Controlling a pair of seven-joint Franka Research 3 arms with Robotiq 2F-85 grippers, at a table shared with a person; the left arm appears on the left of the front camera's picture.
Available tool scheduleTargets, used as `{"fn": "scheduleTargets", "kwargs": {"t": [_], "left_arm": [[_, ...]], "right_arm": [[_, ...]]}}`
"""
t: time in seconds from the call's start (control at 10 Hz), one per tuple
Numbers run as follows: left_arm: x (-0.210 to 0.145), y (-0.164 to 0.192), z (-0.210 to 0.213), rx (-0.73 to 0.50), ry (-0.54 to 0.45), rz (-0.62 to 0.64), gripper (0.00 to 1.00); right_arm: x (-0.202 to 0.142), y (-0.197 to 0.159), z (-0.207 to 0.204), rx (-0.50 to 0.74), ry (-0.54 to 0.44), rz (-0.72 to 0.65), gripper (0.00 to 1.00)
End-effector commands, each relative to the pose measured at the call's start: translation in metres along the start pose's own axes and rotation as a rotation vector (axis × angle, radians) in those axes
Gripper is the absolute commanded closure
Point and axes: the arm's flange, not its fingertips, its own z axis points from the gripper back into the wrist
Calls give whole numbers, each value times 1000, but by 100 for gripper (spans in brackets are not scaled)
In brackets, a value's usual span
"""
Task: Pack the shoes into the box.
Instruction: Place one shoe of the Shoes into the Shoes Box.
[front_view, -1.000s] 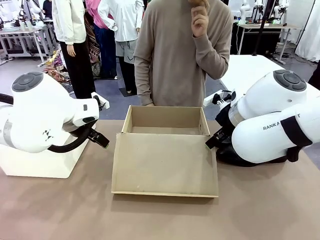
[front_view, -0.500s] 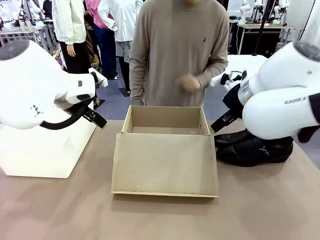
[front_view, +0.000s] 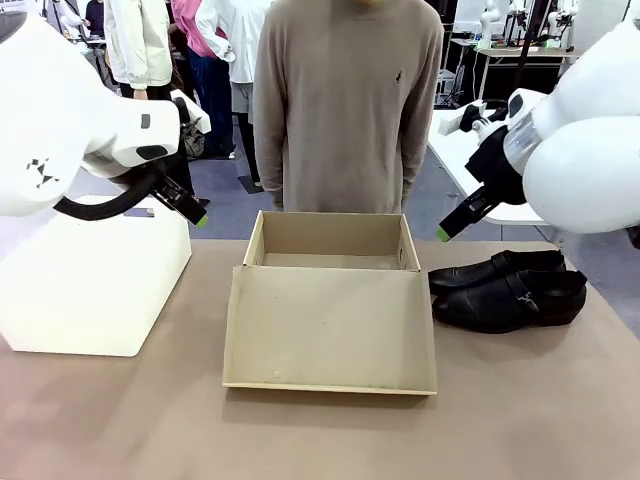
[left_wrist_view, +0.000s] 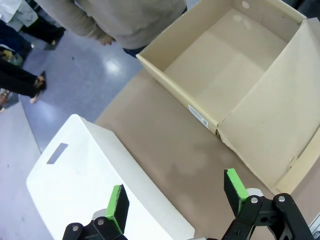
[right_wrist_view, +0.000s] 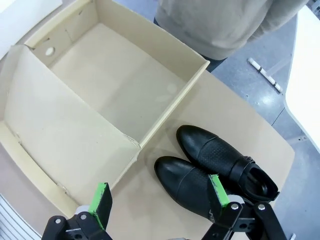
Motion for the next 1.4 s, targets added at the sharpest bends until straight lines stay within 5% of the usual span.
{"fn": "scheduleTargets", "kwargs": {"t": [0.0,0.4,0.7,1.2,1.3], "left_arm": [[0,13,6,-23,-42,-57,0],[12,31,35,-155,-191,-231,0],[15,46,44,-328,-238,-243,0],[21,57,55,-384,-252,-183,0],[49,56,54,-392,-261,-179,0]], "right_arm": [[-3,-15,9,91,-44,50,0],[-4,-32,43,268,-159,194,0],[0,-36,64,350,-215,274,0],[4,-34,79,399,-269,327,0],[4,-34,79,403,-270,328,0]]}}
